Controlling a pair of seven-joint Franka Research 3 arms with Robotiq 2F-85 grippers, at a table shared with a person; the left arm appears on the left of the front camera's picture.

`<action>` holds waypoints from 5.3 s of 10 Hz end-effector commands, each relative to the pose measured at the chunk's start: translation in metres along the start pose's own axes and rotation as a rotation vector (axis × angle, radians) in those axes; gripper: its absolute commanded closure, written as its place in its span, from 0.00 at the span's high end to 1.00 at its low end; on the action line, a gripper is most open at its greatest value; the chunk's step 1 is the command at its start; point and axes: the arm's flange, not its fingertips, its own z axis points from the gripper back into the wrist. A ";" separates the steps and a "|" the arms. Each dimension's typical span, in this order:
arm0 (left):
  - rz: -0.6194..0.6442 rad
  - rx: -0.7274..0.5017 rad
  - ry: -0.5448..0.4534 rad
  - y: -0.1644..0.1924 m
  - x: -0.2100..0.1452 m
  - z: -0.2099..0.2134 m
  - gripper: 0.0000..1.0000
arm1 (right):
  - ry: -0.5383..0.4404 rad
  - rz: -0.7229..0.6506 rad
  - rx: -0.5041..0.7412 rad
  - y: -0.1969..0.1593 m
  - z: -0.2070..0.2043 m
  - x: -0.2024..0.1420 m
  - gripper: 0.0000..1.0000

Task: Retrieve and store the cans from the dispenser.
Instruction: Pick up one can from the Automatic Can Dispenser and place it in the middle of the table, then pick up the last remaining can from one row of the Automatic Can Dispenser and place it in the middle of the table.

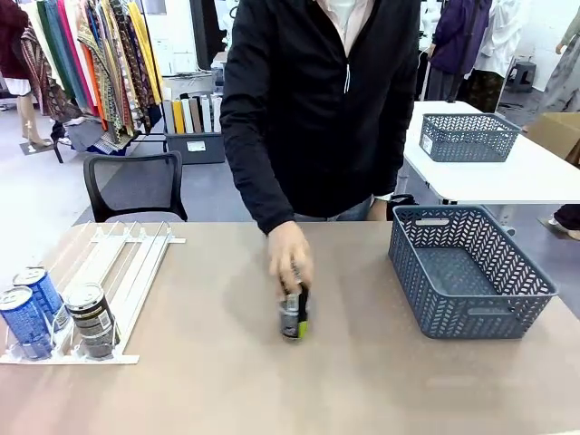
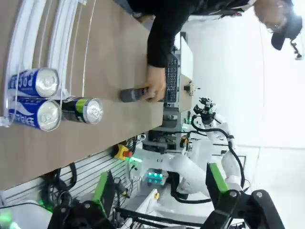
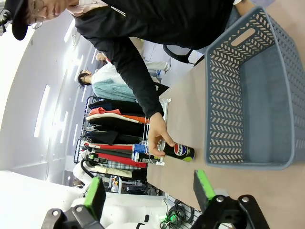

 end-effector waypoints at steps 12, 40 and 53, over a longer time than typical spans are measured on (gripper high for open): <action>-0.029 0.011 -0.013 -0.024 -0.001 0.011 1.00 | -0.014 0.011 0.024 0.004 -0.001 0.003 1.00; -0.327 1.146 0.166 0.009 0.002 -0.314 1.00 | -0.014 0.011 0.024 0.004 -0.001 0.003 1.00; -0.272 1.180 0.238 0.020 -0.001 -0.318 0.00 | -0.014 0.011 0.024 0.004 -0.001 0.003 1.00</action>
